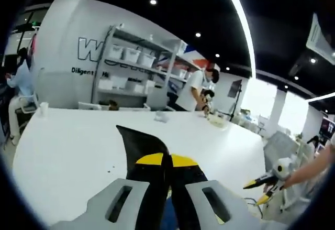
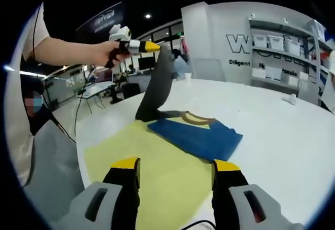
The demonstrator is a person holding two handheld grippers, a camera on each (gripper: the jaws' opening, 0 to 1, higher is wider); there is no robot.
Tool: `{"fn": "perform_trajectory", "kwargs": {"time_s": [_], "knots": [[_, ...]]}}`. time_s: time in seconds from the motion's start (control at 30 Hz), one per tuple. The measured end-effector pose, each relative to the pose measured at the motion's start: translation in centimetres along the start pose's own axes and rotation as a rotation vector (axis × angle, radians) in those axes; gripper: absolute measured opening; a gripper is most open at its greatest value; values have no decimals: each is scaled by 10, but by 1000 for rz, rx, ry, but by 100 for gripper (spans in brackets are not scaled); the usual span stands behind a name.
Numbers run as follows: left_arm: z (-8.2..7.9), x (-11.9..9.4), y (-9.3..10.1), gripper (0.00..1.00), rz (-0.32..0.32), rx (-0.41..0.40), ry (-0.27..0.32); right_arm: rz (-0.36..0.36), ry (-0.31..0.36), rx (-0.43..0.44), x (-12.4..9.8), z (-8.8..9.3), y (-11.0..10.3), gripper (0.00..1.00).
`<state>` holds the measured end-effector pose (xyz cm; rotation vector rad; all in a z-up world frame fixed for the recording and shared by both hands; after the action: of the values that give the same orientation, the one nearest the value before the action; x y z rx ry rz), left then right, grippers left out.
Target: Fold the garment on the visible template until the final outline fits inside the template.
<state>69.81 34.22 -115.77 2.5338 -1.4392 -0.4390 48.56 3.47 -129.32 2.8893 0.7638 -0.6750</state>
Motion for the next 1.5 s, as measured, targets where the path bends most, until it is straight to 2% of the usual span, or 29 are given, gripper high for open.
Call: {"fn": "perform_trajectory", "kwargs": {"time_s": [0.27,0.47,1.07,1.17,1.5], "knots": [[37,36,18,1,86,30,-147,8,2,12,-1,3,3,52],[62,54,29,1,131,50,-239,11,-1,19,-2,6,3,52],[109,114,39,1,187,73,-377,16,-8,32,-1,10,8,52],[117,120,41,1,189,77,-397,16,-13,32,-1,11,9,52],[158,134,54,2,212,77,-485,1,-38,17,4,10,10,52]]}}
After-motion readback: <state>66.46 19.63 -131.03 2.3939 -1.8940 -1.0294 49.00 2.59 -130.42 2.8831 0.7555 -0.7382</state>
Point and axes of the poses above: the point that each gripper's makers call its tool centre point, and the gripper's own axes: x roughly forward along the fingers, y roughly to its right, z roughly out of its underside, the point moved 9 cm from there along -x, roughly backward along the fingers, and after that the axes turned 9 degrees about z, right-handed, at the moved point
